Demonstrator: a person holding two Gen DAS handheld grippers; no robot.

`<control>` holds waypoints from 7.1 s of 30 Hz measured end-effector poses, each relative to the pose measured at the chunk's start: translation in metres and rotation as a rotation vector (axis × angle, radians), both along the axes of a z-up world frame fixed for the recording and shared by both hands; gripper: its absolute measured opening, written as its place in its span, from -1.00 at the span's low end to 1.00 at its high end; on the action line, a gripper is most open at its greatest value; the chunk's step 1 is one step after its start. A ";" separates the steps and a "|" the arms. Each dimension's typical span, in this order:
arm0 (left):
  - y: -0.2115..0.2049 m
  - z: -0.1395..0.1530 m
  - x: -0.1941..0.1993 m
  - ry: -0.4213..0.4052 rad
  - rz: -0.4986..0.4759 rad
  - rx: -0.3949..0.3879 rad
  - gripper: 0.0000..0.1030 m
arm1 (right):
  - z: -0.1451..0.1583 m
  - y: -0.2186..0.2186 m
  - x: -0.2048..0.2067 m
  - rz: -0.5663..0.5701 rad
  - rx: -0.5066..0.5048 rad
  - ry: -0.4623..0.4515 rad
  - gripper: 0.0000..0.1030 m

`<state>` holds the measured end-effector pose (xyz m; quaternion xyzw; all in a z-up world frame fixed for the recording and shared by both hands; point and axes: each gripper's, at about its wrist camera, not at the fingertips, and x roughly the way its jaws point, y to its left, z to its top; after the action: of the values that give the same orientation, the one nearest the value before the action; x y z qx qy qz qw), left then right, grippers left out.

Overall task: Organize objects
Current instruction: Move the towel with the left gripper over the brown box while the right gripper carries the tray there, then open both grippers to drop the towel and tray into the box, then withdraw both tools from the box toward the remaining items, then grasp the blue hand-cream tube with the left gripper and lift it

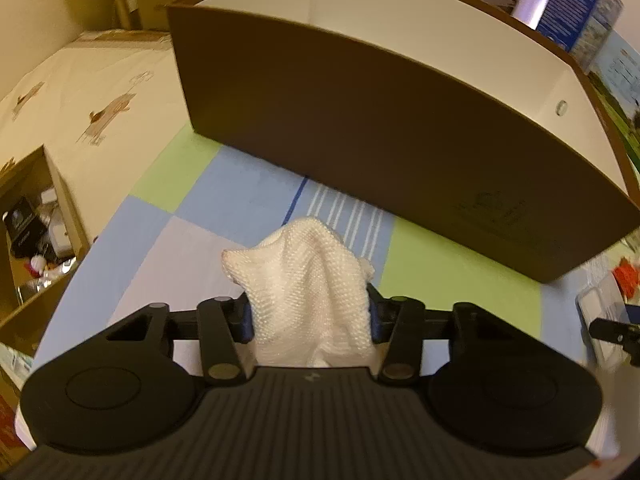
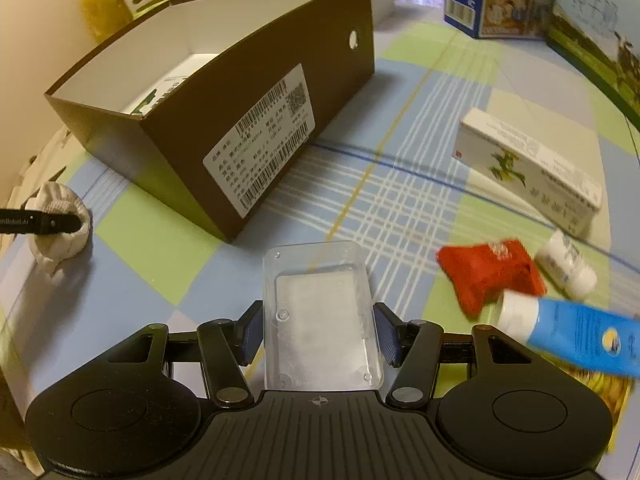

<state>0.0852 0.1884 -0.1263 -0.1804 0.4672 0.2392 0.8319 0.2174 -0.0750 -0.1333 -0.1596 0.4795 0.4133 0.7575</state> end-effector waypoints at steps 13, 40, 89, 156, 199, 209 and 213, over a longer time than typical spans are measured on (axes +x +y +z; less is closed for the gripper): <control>0.025 0.037 -0.026 -0.029 -0.090 0.009 -0.22 | 0.053 -0.013 -0.024 -0.104 0.101 0.004 0.04; 0.118 0.093 0.125 -0.045 -0.327 0.180 -0.22 | 0.092 0.167 0.024 -0.099 0.087 -0.137 0.04; 0.091 0.098 0.094 -0.024 -0.405 0.117 0.66 | 0.098 0.138 -0.005 -0.109 0.113 -0.120 0.30; -0.230 0.084 0.101 -0.086 -0.853 0.069 0.60 | 0.097 -0.175 -0.037 -0.509 0.086 0.007 0.29; -0.329 -0.022 0.202 0.001 -1.414 0.082 -0.44 | 0.054 -0.291 -0.015 -0.893 0.024 0.106 0.29; -0.312 -0.021 0.156 0.064 -1.297 -0.006 -0.38 | 0.053 -0.286 -0.022 -0.870 0.021 0.113 0.29; -0.312 -0.019 0.154 0.066 -1.260 0.012 -0.07 | 0.053 -0.285 -0.026 -0.863 0.024 0.114 0.29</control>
<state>0.2396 -0.1233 -0.1458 0.1417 0.5080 -0.2885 0.7992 0.1916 -0.3596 -0.0806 0.0874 0.5386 0.0722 0.8349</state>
